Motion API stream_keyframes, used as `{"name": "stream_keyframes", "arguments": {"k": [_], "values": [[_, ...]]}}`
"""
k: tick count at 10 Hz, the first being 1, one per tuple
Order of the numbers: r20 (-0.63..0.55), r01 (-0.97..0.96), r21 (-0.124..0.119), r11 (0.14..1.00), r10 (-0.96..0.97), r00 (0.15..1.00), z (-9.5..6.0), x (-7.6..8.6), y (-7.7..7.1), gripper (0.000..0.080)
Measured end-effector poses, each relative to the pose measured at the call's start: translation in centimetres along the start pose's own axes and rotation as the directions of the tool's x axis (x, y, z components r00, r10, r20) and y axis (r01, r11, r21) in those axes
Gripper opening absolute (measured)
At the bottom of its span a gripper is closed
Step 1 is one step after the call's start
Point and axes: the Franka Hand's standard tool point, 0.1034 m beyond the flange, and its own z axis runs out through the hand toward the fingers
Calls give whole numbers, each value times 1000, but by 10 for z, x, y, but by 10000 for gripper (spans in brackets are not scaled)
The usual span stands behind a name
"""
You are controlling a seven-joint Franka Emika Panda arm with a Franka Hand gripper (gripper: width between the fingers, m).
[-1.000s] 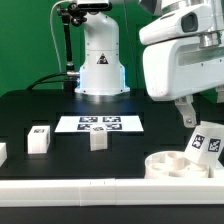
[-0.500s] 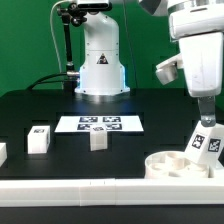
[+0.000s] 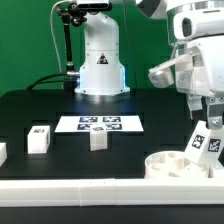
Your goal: Assemble stool
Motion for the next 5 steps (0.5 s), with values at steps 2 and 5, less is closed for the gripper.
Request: {"name": "stream_keyframes", "arguments": {"k": [2, 5], "values": [[12, 92, 8, 996, -92, 996, 7, 4, -3, 649], [11, 91, 16, 996, -92, 996, 12, 6, -6, 649]]}}
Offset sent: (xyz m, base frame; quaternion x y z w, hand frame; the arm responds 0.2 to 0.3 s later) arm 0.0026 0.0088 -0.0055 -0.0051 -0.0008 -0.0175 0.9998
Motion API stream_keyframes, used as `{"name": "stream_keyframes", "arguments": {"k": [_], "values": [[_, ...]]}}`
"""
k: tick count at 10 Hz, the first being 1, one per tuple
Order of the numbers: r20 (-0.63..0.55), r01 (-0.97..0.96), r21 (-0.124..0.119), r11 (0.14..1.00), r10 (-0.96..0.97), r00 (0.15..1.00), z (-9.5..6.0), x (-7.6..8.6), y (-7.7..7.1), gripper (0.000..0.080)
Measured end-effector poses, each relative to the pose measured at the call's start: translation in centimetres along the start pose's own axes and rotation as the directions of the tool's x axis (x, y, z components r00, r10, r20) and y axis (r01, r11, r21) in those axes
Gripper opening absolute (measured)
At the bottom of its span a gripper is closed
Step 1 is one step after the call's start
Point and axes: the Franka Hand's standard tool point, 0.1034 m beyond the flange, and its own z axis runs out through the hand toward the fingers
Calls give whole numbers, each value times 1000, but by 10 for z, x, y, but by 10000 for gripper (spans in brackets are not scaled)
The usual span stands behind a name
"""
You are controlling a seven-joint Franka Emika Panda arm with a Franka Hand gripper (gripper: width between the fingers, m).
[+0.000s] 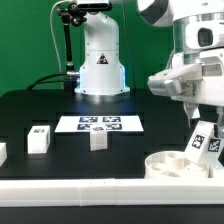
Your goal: Assemble stool
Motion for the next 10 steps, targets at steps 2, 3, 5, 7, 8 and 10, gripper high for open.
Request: {"name": "stream_keyframes", "arguments": {"k": [2, 3, 5, 7, 8, 10], "values": [[1, -6, 4, 1000, 6, 1000, 1, -4, -1, 521], [1, -7, 4, 1000, 7, 1000, 1, -4, -1, 521], [2, -8, 4, 1000, 8, 1000, 1, -5, -1, 340], [3, -34, 11, 999, 34, 999, 1, -6, -1, 340], [13, -86, 41, 995, 85, 996, 0, -10, -2, 340], [27, -222, 86, 971, 220, 975, 0, -17, -5, 340]]}}
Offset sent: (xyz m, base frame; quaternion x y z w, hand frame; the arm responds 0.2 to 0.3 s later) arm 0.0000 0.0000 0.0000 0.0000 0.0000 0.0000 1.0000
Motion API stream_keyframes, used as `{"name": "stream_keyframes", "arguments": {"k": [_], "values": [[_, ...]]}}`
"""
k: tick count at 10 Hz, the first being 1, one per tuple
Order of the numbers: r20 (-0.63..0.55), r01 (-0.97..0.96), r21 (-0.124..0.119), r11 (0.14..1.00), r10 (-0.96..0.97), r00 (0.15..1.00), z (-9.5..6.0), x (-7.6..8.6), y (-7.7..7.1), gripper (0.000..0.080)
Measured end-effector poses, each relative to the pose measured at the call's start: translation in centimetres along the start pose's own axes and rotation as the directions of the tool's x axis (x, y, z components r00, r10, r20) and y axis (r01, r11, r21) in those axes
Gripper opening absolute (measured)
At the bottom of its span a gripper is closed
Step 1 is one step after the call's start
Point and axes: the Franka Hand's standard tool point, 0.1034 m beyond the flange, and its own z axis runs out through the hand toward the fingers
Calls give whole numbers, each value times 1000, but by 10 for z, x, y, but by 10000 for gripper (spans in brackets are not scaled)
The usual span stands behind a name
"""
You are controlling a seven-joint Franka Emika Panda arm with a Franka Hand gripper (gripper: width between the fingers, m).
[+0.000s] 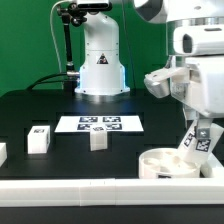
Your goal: Assemble stool
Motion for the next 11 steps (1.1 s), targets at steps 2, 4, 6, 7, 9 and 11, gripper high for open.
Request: {"name": "stream_keyframes", "arguments": {"k": [2, 4, 6, 7, 9, 11], "values": [[-12, -104, 3, 995, 104, 995, 0, -5, 1, 340], [-21, -233, 9, 972, 233, 972, 0, -9, 2, 340], [-21, -343, 12, 939, 343, 939, 0, -9, 2, 340], [-26, -403, 15, 915, 403, 915, 0, -11, 2, 340], [-66, -554, 37, 832, 555, 829, 0, -24, 5, 340], [-97, -674, 26, 738, 673, 733, 1, -25, 7, 340]]}}
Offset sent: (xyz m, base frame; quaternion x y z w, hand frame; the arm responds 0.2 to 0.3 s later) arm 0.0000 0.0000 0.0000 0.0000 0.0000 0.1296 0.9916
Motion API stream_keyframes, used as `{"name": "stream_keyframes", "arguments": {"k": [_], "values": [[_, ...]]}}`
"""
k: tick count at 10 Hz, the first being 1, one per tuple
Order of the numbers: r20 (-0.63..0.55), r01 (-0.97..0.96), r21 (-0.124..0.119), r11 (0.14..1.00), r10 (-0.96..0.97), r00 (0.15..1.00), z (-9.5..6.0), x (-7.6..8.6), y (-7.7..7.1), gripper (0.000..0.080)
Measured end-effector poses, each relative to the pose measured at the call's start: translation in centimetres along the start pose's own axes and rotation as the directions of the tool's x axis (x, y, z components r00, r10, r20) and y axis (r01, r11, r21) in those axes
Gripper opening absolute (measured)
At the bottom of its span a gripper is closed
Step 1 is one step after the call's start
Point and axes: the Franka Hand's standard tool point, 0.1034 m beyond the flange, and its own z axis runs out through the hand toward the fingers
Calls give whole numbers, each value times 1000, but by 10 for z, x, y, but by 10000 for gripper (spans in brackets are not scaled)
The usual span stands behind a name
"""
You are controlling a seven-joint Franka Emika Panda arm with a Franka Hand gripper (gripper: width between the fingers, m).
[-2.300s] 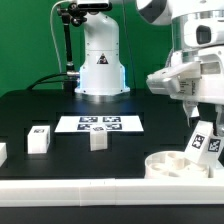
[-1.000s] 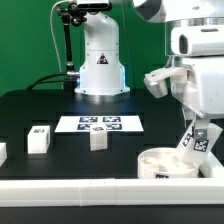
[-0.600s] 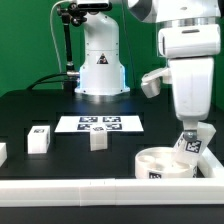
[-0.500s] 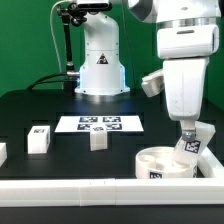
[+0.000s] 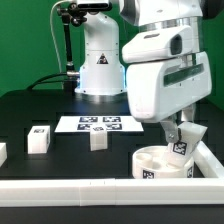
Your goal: Assemble stool
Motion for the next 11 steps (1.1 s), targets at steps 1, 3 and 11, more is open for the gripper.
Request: {"name": "stream_keyframes", "arguments": {"k": [1, 3, 11], "values": [[-7, -59, -6, 998, 59, 998, 0, 0, 0, 340], [-8, -199, -5, 980, 199, 980, 0, 1, 0, 340], [-101, -724, 21, 690, 722, 685, 3, 6, -9, 340]]}}
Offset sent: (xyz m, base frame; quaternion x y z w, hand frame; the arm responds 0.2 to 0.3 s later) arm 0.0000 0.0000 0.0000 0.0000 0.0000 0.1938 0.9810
